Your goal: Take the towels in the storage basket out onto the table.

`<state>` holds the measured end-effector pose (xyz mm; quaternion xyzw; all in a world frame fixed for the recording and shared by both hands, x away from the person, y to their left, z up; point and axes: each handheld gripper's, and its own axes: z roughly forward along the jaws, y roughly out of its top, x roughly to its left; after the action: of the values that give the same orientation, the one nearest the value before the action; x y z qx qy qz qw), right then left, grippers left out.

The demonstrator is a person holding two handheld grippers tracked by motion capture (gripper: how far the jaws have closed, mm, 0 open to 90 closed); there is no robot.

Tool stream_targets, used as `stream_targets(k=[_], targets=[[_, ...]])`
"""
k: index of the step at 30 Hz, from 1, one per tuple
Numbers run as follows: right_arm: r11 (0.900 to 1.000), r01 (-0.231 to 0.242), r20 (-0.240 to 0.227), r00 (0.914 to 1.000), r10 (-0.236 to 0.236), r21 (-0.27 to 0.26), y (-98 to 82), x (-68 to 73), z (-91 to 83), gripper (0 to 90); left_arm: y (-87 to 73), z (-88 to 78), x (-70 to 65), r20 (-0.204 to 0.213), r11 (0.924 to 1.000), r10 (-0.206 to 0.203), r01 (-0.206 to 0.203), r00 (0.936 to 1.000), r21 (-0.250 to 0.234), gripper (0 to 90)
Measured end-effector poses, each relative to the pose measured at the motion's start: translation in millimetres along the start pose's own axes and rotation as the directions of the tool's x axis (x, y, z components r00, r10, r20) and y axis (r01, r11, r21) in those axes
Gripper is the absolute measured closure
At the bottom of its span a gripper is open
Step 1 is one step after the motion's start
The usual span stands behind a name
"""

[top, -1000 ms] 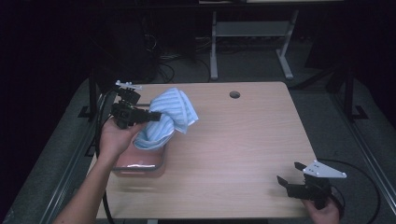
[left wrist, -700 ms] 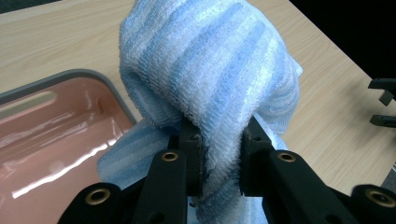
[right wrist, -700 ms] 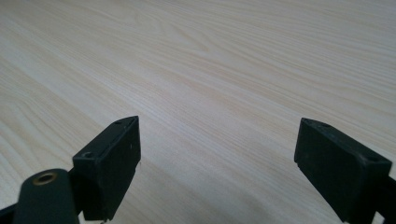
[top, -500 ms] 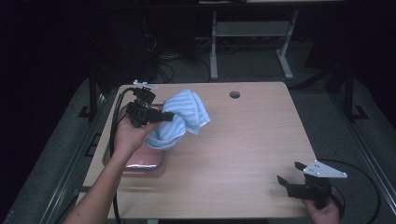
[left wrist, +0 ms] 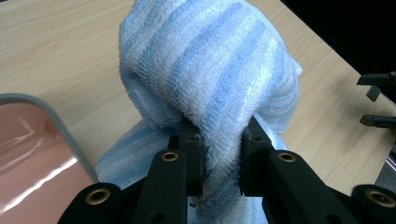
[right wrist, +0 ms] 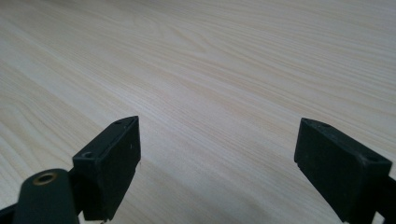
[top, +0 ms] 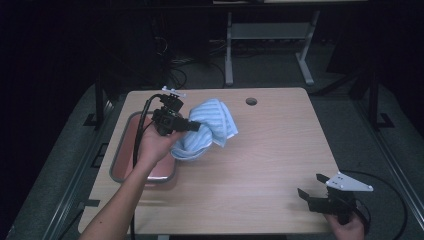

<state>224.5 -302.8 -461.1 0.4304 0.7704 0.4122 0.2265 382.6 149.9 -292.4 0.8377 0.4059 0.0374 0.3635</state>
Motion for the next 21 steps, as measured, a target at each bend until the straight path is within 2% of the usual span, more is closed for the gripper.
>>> stream_targets(k=[21], targets=[[1.0,0.002,-0.003,1.0,-0.002,0.003,0.3,-0.3,1.2,14.1,16.3,39.8,-18.3,0.036,0.9989,0.034,-0.035,0.9988,0.03,75.3]])
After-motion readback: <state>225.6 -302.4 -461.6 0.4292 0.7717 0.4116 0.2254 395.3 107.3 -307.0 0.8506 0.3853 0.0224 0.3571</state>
